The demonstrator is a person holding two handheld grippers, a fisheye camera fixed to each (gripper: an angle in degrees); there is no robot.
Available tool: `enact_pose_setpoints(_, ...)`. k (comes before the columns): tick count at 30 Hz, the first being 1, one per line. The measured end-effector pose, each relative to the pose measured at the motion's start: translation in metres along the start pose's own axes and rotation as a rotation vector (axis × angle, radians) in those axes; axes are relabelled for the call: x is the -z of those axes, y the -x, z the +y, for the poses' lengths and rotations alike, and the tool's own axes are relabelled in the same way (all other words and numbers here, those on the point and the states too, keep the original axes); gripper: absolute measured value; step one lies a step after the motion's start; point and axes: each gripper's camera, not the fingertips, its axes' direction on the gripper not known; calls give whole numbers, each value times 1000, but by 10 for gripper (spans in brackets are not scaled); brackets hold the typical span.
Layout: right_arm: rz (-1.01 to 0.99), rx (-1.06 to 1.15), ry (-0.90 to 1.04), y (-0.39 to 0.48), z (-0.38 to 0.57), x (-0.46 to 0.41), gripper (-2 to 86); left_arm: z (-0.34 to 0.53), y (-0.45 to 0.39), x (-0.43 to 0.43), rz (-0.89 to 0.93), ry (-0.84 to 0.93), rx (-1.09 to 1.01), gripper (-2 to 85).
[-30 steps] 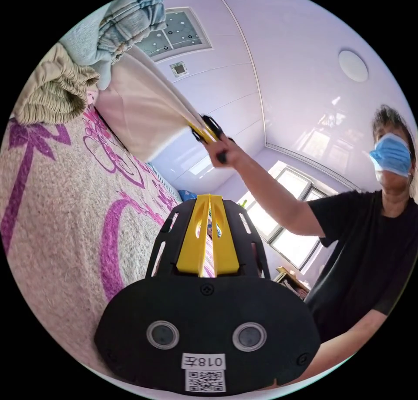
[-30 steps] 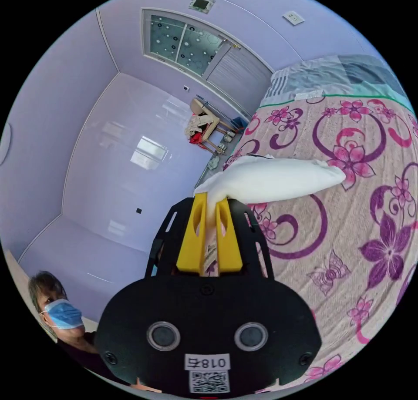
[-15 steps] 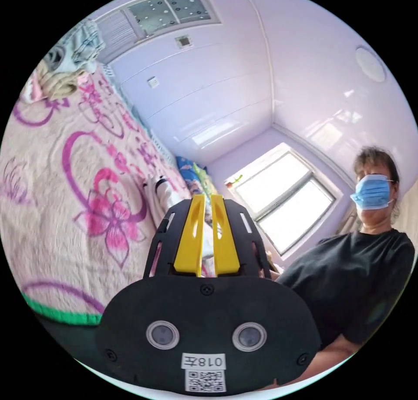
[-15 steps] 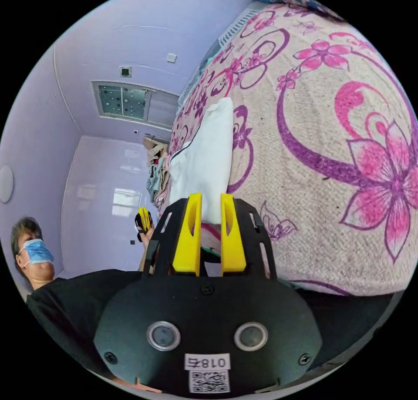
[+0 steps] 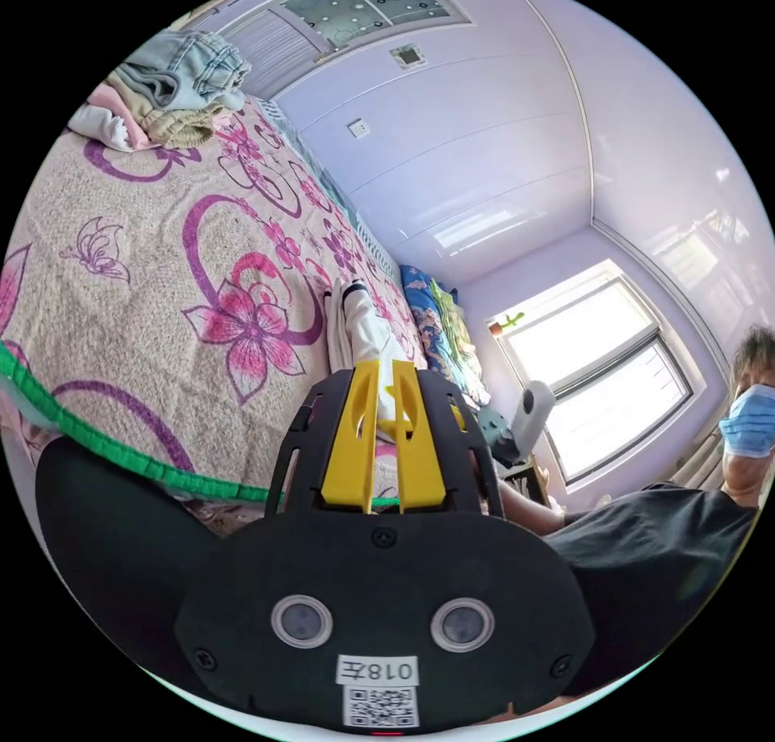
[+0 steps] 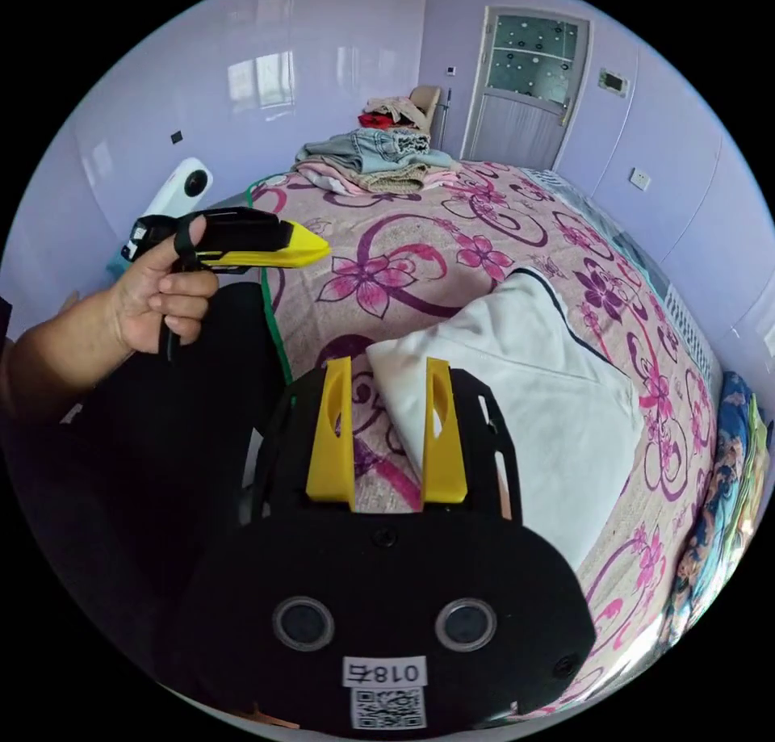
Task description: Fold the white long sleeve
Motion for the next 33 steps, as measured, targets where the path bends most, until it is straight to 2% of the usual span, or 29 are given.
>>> enact_pose_setpoints(4, 83, 37, 163, 0, 3, -39, 53, -3, -14, 10, -24, 43, -24, 23)
enact_pose_setpoints(9, -254, -308, -20, -77, 43, 2, 27, -21, -28, 10, -17, 79, -31, 24)
enact_pose_setpoints(11, -382, -490, -188, -124, 84, 34, 23, -29, -32, 0, -35, 107, -30, 34)
enact_pose_setpoints(13, -458, -538, -267, -150, 113, 52, 21, -37, -35, -16, -25, 154, -29, 45)
enact_pose_setpoints(20, -737, -652, -339, -194, 188, 47, 21, -56, -35, -71, 30, 251, 17, 113)
enact_pose_setpoints(24, -758, -645, -354, -207, 209, 49, 21, -71, -49, -60, 26, 207, -37, 175)
enact_pose_setpoints(27, -755, -624, -340, -215, 216, 53, 21, -80, -44, -56, 84, 265, -23, 207)
enact_pose_setpoints(30, -798, -640, -325, -223, 223, 50, 19, -84, -38, -46, 96, 278, -15, 216)
enact_pose_setpoints(33, -922, -716, -335, -238, 240, 41, 15, -87, -24, -33, 94, 286, 5, 215)
